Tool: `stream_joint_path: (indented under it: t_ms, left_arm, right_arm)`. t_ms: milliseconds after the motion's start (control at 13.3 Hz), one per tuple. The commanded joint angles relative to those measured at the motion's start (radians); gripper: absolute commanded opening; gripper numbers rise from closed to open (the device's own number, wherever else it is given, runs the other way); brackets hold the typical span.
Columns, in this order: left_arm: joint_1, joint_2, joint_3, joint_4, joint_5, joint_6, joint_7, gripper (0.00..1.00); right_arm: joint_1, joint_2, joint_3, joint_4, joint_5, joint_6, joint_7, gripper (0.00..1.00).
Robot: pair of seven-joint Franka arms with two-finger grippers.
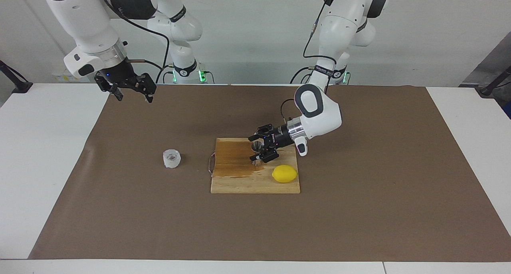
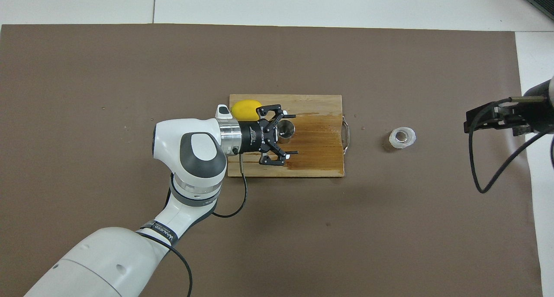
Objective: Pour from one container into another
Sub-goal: 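Lower the metal cup onto the board and open the left gripper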
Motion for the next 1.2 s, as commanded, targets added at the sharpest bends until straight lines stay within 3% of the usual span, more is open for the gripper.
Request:
stream_joint_path:
  t_ms: [0, 225, 375, 751, 976, 1126]
  left_arm:
    - [0.012, -0.075, -0.004, -0.061, 0.085, -0.003, -0.018, 1.0]
    - [0.012, -0.105, 0.013, -0.06, 0.226, 0.0, -0.046, 1.0]
    - [0.012, -0.12, 0.018, -0.055, 0.308, 0.004, -0.057, 1.0]
    - [0.012, -0.155, 0.062, 0.003, 0.709, -0.009, -0.047, 1.0]
    - [0.013, -0.178, 0.068, 0.035, 1.031, -0.023, -0.037, 1.0]
    - [0.013, -0.195, 0.07, 0.035, 1.167, -0.071, -0.027, 1.0]
  right_arm:
    - [-0.012, -0.007, 0.006, -0.005, 0.02, 0.001, 0.013, 1.0]
    - [-0.013, -0.012, 0.005, -0.005, 0.02, -0.005, 0.019, 1.0]
    - [-0.073, -0.02, 0.0, -0.005, 0.02, -0.016, 0.013, 1.0]
    - [-0.101, -0.026, 0.0, -0.015, 0.02, -0.057, -0.014, 1.0]
    - [-0.101, -0.035, 0.003, -0.032, 0.035, -0.085, -0.386, 1.0]
    - [-0.104, -0.049, 0.002, -0.063, 0.035, -0.068, -0.554, 1.0]
